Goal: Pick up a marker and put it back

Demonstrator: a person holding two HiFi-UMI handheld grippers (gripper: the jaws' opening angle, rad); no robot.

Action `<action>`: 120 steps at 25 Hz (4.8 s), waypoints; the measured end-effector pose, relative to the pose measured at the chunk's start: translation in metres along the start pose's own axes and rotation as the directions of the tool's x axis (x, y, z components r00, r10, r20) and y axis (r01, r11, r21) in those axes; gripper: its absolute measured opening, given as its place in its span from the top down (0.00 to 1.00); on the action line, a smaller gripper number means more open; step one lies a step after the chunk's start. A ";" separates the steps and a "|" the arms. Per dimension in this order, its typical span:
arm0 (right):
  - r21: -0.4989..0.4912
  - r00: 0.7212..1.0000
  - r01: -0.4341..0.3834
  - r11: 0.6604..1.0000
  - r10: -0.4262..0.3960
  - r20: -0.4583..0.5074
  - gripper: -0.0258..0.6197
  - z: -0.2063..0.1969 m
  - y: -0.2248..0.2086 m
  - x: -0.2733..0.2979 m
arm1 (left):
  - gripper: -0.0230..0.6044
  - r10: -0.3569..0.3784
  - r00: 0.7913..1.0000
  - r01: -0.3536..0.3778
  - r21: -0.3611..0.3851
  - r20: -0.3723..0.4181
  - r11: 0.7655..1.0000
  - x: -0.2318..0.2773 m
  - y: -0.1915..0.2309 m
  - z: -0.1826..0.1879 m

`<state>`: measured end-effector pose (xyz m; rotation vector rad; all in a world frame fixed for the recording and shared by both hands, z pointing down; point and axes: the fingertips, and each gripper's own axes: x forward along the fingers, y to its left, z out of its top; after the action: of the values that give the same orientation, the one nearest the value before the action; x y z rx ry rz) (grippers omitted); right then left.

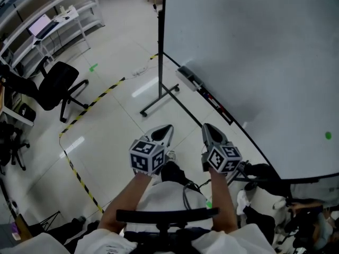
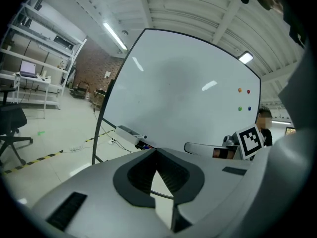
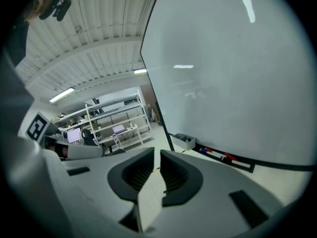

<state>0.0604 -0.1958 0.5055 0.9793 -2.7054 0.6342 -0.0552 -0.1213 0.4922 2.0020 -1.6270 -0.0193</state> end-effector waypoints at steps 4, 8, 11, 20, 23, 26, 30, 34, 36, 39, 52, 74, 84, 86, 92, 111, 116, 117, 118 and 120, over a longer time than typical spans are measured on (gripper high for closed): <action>-0.038 0.997 0.043 0.998 -0.046 -0.060 0.66 0.003 -0.033 0.053 | 0.98 -0.008 1.000 0.008 -0.005 -0.023 1.000 0.034 0.013 0.008; -0.069 0.989 0.086 0.994 -0.094 -0.115 0.61 0.006 -0.062 0.102 | 0.97 -0.006 0.999 0.005 -0.022 -0.043 1.000 0.063 0.027 0.015; -0.080 0.980 0.111 0.991 -0.122 -0.157 0.61 0.009 -0.079 0.132 | 0.97 -0.001 0.998 -0.001 -0.039 -0.058 0.999 0.083 0.037 0.019; -0.130 0.953 0.140 0.982 -0.169 -0.253 0.62 0.007 -0.111 0.202 | 0.97 0.021 0.996 -0.028 -0.084 -0.090 0.996 0.124 0.071 0.027; -0.133 0.944 0.149 0.980 -0.181 -0.276 0.62 0.003 -0.119 0.214 | 0.97 0.022 0.995 -0.032 -0.093 -0.098 0.995 0.132 0.077 0.029; -0.144 0.934 0.147 0.979 -0.186 -0.306 0.66 -0.005 -0.126 0.227 | 0.97 0.024 0.994 -0.035 -0.100 -0.105 0.994 0.142 0.083 0.029; -0.159 0.919 0.142 0.977 -0.190 -0.345 0.69 -0.015 -0.132 0.244 | 0.97 0.025 0.993 -0.038 -0.112 -0.113 0.993 0.154 0.093 0.028; -0.173 0.911 0.142 0.975 -0.197 -0.362 0.72 -0.021 -0.134 0.252 | 0.97 0.026 0.993 -0.040 -0.119 -0.118 0.992 0.157 0.099 0.029; -0.188 0.906 0.148 0.971 -0.209 -0.368 0.75 -0.021 -0.134 0.252 | 0.97 0.028 0.993 -0.043 -0.124 -0.116 0.991 0.158 0.102 0.030; -0.204 0.905 0.153 0.967 -0.220 -0.365 0.80 -0.016 -0.132 0.251 | 0.97 0.029 0.993 -0.043 -0.126 -0.114 0.991 0.158 0.103 0.031; -0.223 0.924 0.169 0.960 -0.233 -0.302 0.82 0.008 -0.120 0.223 | 0.97 0.025 0.994 -0.037 -0.113 -0.105 0.993 0.130 0.091 0.027; -0.227 0.993 0.079 0.971 -0.097 -0.072 0.82 0.043 0.027 0.001 | 0.97 -0.005 1.000 0.005 0.026 0.023 1.000 -0.005 0.008 0.031; -0.127 0.989 0.095 0.987 -0.108 -0.104 0.82 -0.022 0.065 -0.055 | 0.97 0.006 1.000 -0.007 0.022 0.018 1.000 -0.049 0.005 0.001; -0.126 0.988 0.091 0.988 -0.105 -0.115 0.82 -0.029 0.067 -0.058 | 0.97 0.003 1.000 -0.003 0.033 0.015 0.999 -0.051 0.000 -0.002; -0.134 0.990 0.088 0.987 -0.102 -0.095 0.82 -0.024 0.070 -0.065 | 0.97 -0.005 0.999 0.002 0.086 0.032 0.996 -0.058 -0.012 0.002; -0.169 0.989 0.091 0.981 -0.109 -0.104 0.82 -0.010 0.048 -0.031 | 0.97 -0.008 1.000 0.007 0.065 0.024 0.998 -0.037 -0.004 0.008; -0.187 0.987 0.106 0.977 -0.126 -0.101 0.82 0.015 0.017 0.008 | 0.97 -0.001 1.000 0.000 0.067 0.019 0.998 -0.010 0.010 0.023; -0.193 0.987 0.107 0.975 -0.128 -0.099 0.82 0.022 0.012 0.016 | 0.97 0.000 1.000 -0.001 0.068 0.019 0.998 -0.005 0.013 0.028; -0.199 0.987 0.108 0.974 -0.130 -0.097 0.82 0.029 0.006 0.025 | 0.97 0.001 1.000 -0.003 0.068 0.019 0.998 0.001 0.016 0.033; -0.207 0.987 0.109 0.972 -0.131 -0.095 0.82 0.043 -0.005 0.041 | 0.97 0.004 1.000 -0.006 0.068 0.020 0.998 0.014 0.020 0.044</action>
<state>0.0307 -0.2415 0.4823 1.0153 -2.5330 0.3710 -0.0847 -0.1536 0.4683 2.0549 -1.6661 0.0182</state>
